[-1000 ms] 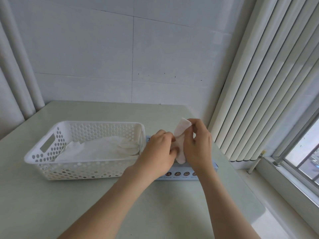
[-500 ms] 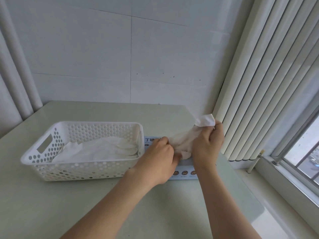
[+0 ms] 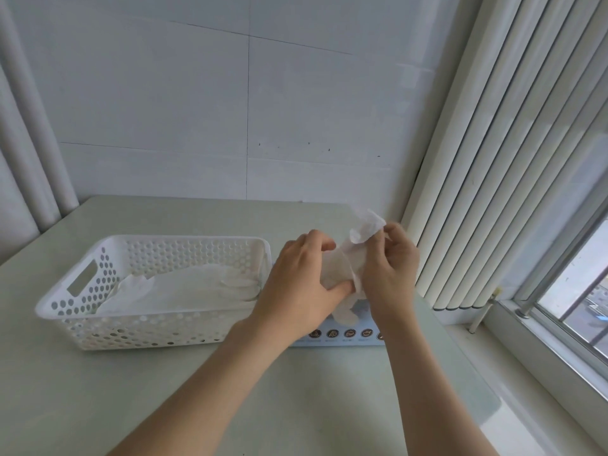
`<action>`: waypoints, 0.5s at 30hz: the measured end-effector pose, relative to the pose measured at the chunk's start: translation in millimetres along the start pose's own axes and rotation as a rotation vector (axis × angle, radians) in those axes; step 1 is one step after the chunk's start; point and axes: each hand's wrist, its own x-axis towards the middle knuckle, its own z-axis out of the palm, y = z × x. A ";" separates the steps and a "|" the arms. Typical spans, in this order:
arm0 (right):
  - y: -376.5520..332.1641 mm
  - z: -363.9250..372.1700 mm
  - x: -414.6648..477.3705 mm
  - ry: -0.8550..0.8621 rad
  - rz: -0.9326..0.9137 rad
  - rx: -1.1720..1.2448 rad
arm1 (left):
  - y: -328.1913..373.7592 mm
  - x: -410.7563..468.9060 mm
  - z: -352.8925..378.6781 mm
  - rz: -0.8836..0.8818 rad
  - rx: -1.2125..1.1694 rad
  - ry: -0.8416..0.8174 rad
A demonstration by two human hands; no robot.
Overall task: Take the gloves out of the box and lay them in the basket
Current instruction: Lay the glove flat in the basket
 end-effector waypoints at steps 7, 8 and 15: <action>-14.1 1.3 -8.6 -0.286 0.049 0.021 | -4.7 4.1 -3.1 -0.117 -0.211 0.093; -14.8 0.2 -9.0 -0.324 0.066 0.030 | -6.0 4.4 -3.2 -0.144 -0.225 0.113; -3.6 -8.6 1.4 -0.361 0.028 0.023 | -11.6 8.2 -7.9 -0.208 -0.363 0.178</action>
